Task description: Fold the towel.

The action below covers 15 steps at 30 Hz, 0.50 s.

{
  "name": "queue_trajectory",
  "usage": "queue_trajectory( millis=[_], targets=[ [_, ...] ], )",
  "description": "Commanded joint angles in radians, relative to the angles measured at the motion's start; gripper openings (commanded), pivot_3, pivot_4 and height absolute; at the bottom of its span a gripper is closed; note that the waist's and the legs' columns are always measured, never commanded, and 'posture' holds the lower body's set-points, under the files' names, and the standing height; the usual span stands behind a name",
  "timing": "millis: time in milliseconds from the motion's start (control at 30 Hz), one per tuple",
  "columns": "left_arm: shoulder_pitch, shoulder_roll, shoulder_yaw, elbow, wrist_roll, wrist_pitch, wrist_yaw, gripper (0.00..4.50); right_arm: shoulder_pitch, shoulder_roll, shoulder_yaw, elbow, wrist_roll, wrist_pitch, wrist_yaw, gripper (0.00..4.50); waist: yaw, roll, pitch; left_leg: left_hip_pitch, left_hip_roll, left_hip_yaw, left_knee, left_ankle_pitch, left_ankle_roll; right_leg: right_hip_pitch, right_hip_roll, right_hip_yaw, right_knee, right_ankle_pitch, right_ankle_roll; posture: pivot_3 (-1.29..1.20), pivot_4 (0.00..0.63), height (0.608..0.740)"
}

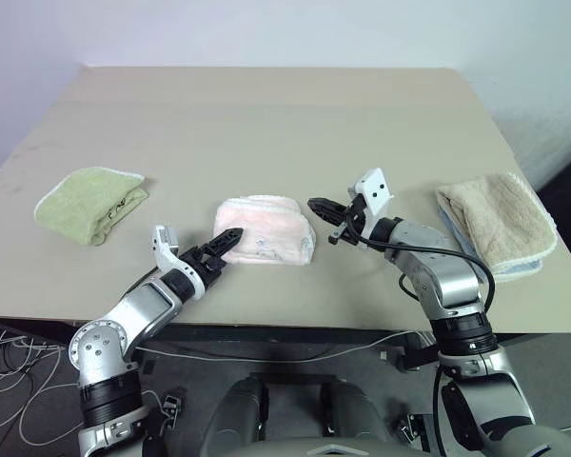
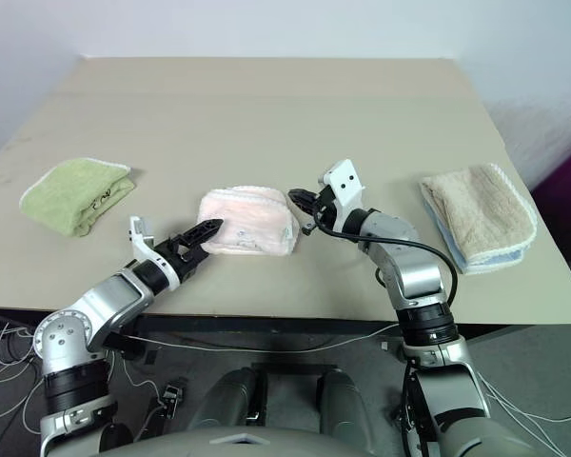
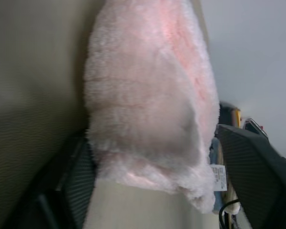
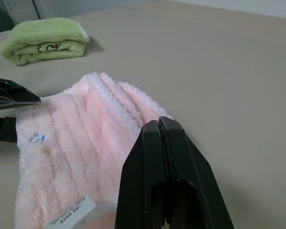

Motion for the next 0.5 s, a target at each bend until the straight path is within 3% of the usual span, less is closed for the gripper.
queue_trajectory(
  millis=[33,267,500],
  targets=[
    [0.000,-0.011,-0.044,0.009,-0.014,-0.006,-0.010,2.51,-0.002,-0.003,-0.011,-0.053,0.013,-0.002,-0.006,0.00,-0.001,0.000,0.000,0.000,0.000,0.000,0.000,0.000,0.000,0.000,0.000,0.000,0.000,0.000,0.000,0.00,0.150,0.740],
    [0.006,0.002,-0.054,0.011,-0.019,-0.028,-0.021,0.19,-0.006,-0.005,-0.013,-0.059,0.015,0.000,-0.010,0.00,-0.002,0.000,0.000,0.000,0.000,0.000,0.000,0.000,0.000,0.000,0.000,0.000,0.000,0.000,0.000,0.00,0.150,0.740],
    [0.017,-0.001,-0.051,0.003,-0.028,-0.062,-0.016,0.04,-0.008,-0.014,-0.022,-0.064,0.012,-0.003,-0.015,0.00,-0.002,0.000,0.000,0.000,0.000,0.000,0.000,0.000,0.000,0.000,0.000,0.000,0.000,0.000,0.000,0.00,0.150,0.740]
  ],
)
